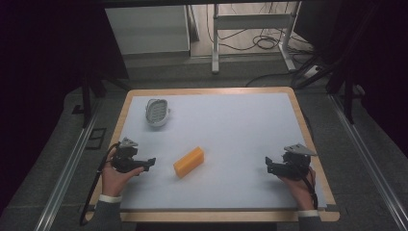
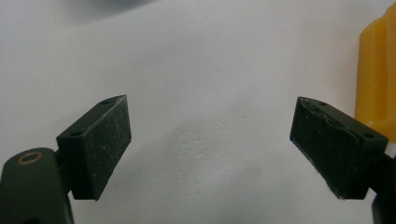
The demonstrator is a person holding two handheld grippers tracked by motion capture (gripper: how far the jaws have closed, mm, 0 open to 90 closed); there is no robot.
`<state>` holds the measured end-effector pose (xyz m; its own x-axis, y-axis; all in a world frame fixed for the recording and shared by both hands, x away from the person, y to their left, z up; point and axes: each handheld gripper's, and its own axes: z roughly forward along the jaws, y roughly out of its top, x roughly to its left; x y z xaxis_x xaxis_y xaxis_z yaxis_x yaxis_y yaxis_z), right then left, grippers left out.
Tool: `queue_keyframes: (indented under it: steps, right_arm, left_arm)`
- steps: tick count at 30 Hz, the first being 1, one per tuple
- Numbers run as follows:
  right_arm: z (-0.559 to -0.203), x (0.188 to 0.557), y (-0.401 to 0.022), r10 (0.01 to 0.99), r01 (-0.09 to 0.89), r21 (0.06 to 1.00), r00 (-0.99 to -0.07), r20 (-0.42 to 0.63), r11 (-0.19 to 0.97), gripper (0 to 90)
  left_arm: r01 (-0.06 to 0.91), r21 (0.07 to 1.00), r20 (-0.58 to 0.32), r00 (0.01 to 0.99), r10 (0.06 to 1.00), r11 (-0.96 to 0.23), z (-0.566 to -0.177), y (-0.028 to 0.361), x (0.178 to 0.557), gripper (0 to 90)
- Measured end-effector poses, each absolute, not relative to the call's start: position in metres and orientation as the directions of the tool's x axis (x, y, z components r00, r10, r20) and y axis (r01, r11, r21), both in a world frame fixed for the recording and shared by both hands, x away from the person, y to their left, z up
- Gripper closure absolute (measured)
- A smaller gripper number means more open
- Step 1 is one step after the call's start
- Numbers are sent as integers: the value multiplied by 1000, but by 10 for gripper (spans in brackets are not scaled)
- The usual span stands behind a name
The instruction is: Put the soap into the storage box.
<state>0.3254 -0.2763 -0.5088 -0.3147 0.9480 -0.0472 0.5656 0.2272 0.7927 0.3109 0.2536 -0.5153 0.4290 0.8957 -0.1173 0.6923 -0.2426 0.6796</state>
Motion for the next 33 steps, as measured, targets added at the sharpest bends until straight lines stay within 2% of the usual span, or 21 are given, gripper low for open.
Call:
queue_keyframes:
  steps: [33]
  right_arm:
    - [-508,321,-279,955,562,797,-289,-62,221,27]
  left_arm:
    - [676,702,-124,426,896,-224,-509,255,307,149]
